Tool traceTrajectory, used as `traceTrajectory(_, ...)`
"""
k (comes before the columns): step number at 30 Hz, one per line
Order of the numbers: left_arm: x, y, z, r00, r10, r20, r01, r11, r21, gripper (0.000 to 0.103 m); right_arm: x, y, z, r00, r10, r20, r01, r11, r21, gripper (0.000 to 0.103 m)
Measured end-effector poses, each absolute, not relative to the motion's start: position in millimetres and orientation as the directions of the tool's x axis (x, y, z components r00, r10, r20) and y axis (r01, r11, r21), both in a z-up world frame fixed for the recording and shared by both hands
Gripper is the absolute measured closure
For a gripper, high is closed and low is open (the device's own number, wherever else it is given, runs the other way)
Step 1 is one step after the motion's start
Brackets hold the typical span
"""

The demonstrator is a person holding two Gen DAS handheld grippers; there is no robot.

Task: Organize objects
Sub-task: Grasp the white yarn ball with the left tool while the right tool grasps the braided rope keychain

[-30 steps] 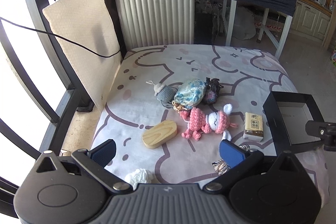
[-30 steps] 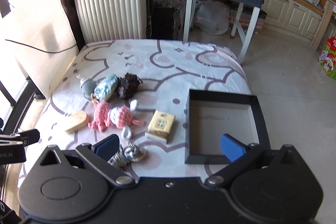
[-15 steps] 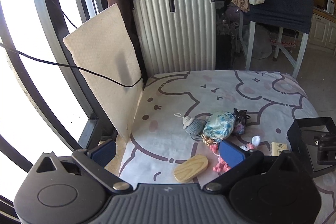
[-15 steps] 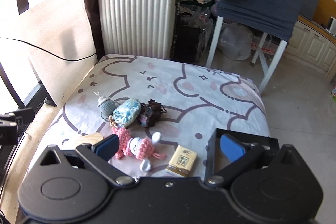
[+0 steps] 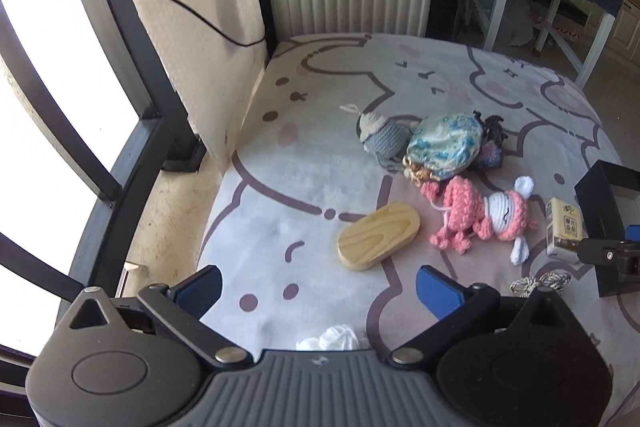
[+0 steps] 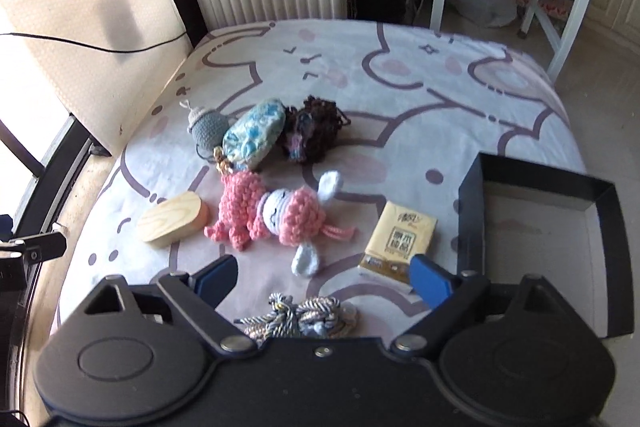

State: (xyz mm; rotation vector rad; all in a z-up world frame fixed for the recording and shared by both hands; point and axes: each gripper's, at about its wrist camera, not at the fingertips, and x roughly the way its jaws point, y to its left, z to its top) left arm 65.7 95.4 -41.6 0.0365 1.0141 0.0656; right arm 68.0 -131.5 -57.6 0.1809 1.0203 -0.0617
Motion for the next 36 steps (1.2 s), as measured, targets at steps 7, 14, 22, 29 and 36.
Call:
traceTrajectory(7, 66, 105, -80, 0.425, 0.051, -0.904, -0.010, 0.999, 0.051, 0.014, 68, -143, -105, 0.375, 0.165, -0.912, 0.322, 0.900, 0.295, 0.013)
traceTrajectory(14, 66, 112, -102, 0.353, -0.002, -0.936, 0.026, 1.000, 0.007, 0.031, 70, -136, -133, 0.316, 0.249, -0.915, 0.448, 0.811, 0.376, 0.028)
traceTrajectory(22, 69, 112, -120, 0.277, -0.019, -0.961, 0.038, 0.999, -0.009, 0.043, 78, -132, -141, 0.353, 0.289, -0.890, 0.464, 0.772, 0.434, 0.044)
traceTrajectory(29, 73, 119, -131, 0.221, -0.052, -0.974, 0.010, 0.999, -0.051, 0.047, 82, -141, -146, 0.344, 0.248, -0.906, 0.506, 0.763, 0.402, 0.063)
traceTrajectory(36, 73, 120, -132, 0.198, -0.112, -0.974, -0.017, 0.993, -0.117, 0.065, 81, -138, -142, 0.330, 0.256, -0.908, 0.457, 0.799, 0.392, 0.072)
